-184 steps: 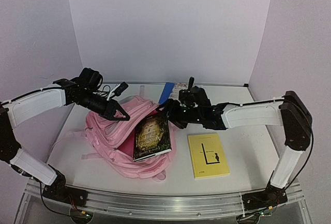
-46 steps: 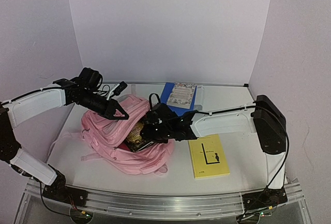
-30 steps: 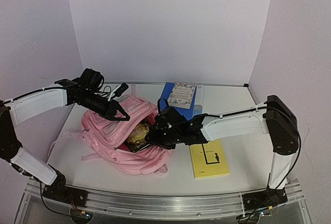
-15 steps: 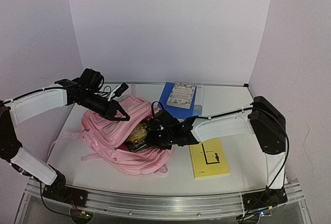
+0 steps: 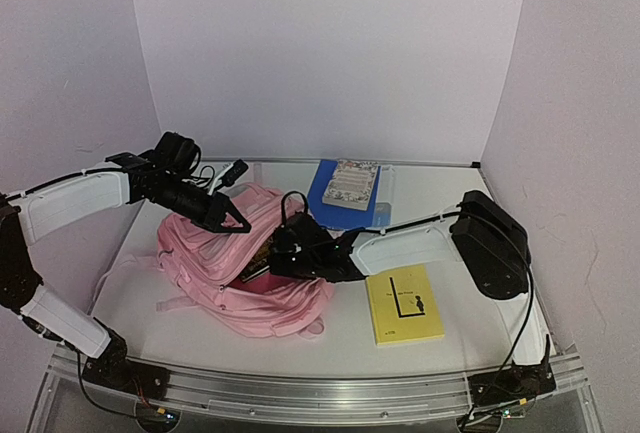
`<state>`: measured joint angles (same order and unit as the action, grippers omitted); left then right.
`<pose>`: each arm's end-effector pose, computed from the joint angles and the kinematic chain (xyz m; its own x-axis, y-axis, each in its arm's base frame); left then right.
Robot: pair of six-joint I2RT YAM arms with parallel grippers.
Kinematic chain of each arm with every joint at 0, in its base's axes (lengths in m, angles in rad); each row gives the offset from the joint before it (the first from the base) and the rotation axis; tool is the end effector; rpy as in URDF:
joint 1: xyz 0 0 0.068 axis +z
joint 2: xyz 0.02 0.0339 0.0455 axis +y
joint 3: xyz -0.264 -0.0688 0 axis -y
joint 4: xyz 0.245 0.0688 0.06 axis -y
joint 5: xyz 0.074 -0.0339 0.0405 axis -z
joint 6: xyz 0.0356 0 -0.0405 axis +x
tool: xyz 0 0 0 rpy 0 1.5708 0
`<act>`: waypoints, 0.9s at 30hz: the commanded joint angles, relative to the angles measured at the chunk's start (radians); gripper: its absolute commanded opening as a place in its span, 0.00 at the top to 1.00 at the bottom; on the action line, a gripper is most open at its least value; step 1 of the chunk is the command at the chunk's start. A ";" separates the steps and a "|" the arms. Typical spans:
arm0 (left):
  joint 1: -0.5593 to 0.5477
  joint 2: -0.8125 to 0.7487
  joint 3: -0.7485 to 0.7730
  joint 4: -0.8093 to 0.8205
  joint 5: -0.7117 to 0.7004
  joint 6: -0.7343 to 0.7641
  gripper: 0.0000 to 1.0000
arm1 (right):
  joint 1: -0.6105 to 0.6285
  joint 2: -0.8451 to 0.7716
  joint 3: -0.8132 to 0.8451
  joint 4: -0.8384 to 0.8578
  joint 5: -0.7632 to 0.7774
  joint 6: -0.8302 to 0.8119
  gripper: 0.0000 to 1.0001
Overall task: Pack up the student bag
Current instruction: Place the book in the student bag.
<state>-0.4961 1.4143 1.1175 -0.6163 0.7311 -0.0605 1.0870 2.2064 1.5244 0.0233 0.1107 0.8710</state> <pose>0.2456 -0.1600 0.2805 -0.7379 0.3482 -0.5782 0.6699 0.4823 -0.5644 0.2320 0.4330 0.1511 -0.8253 0.0638 -0.5610 -0.3227 0.7621 0.5614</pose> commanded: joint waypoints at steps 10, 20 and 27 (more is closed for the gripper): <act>-0.006 -0.006 0.056 0.110 0.106 0.005 1.00 | -0.006 0.094 0.078 0.349 0.041 -0.189 0.64; 0.037 0.000 0.071 0.069 -0.169 -0.027 1.00 | -0.016 -0.141 -0.145 0.351 -0.011 -0.232 0.38; 0.055 0.064 0.097 -0.007 -0.542 -0.059 1.00 | -0.054 -0.331 -0.334 0.163 -0.077 -0.235 0.28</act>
<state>-0.4776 1.4418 1.1541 -0.6374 0.4827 -0.0900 1.0618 1.9940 1.2534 0.2688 0.0669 0.6605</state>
